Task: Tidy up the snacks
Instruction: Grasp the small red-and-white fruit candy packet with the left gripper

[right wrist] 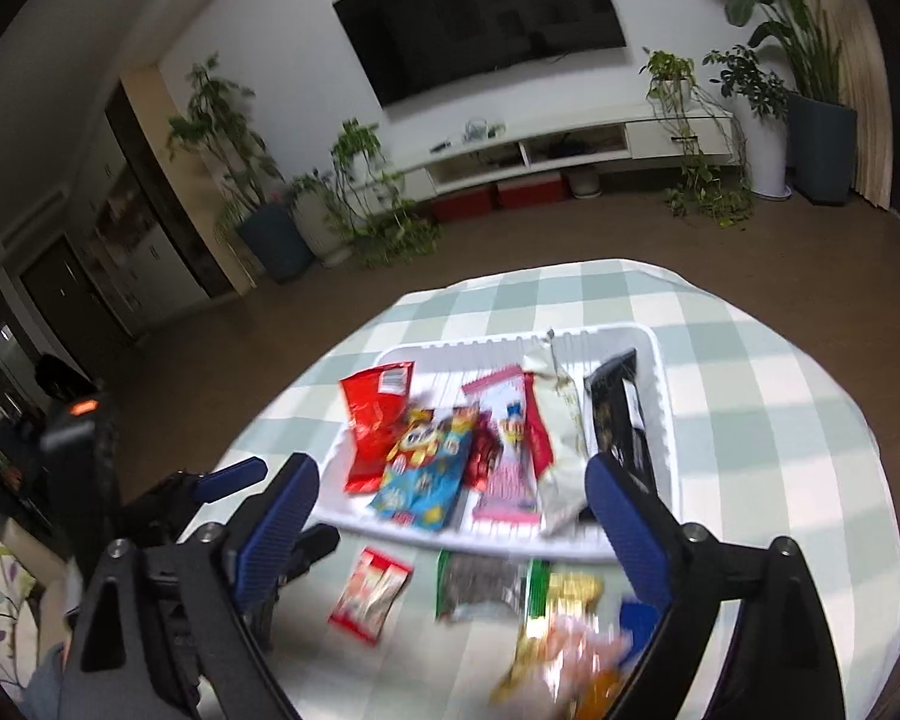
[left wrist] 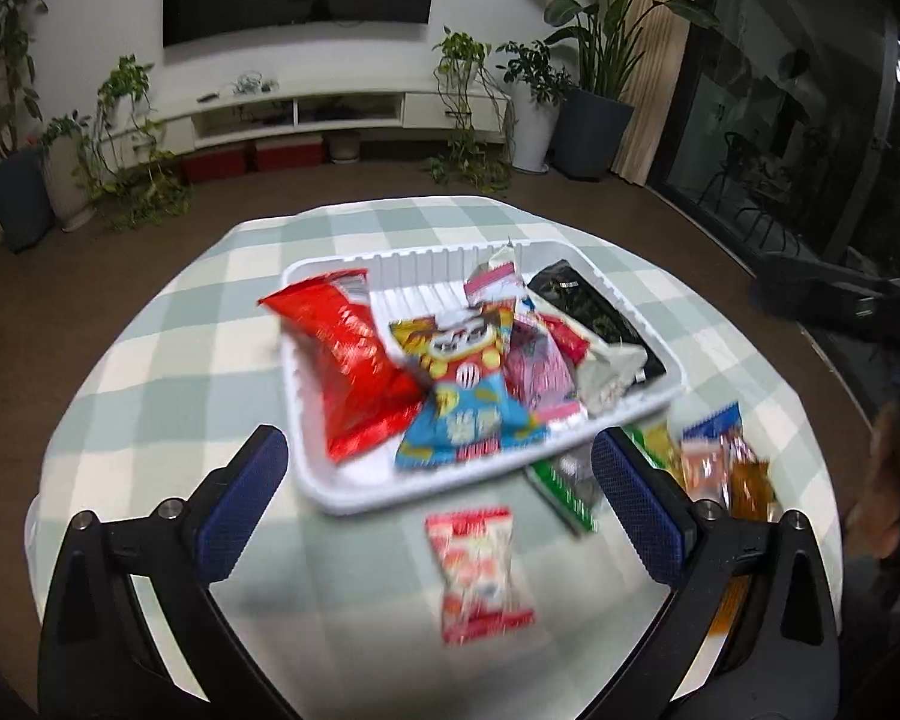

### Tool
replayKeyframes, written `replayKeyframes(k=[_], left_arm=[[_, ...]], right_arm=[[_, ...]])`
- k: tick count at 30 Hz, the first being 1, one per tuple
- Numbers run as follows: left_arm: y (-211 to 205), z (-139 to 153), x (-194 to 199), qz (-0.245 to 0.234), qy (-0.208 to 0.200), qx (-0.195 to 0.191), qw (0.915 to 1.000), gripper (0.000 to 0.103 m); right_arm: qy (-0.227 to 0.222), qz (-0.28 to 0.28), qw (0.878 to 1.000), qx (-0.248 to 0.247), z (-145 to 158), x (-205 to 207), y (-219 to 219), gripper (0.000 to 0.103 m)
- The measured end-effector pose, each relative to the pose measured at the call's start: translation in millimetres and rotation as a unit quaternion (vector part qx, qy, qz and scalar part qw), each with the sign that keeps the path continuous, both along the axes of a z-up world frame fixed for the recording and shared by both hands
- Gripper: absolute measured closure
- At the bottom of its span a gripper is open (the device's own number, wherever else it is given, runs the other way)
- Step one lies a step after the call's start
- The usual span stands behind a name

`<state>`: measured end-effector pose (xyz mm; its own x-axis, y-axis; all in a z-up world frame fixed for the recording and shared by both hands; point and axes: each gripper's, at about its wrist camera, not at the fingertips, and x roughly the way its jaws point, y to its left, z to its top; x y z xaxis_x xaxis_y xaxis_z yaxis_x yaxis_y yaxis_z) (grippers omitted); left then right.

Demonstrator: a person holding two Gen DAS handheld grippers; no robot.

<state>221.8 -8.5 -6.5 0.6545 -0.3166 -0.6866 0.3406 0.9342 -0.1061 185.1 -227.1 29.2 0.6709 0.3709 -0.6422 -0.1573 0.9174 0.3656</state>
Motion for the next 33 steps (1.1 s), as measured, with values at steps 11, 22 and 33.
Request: replayKeyframes(k=[11, 22, 33], left_arm=[[2.5, -35.1, -52.8, 0.014, 0.056, 0.020, 0.9981, 0.000], [-28.8, -55.6, -24.5, -0.001, 0.094, 0.089, 0.9916, 0.001], [-32.7, -77.8, 2.9, -0.005, 0.133, 0.122, 0.9835, 0.029]], right_arm=[[0.015, -0.112, 0.993, 0.019, -45.8, -119.1, -55.1, 0.008], [0.024, -0.121, 0.992, -0.015, -70.6, -134.1, -53.1, 0.021], [0.031, -0.120, 0.992, -0.011, -75.4, -133.5, -52.7, 0.022]])
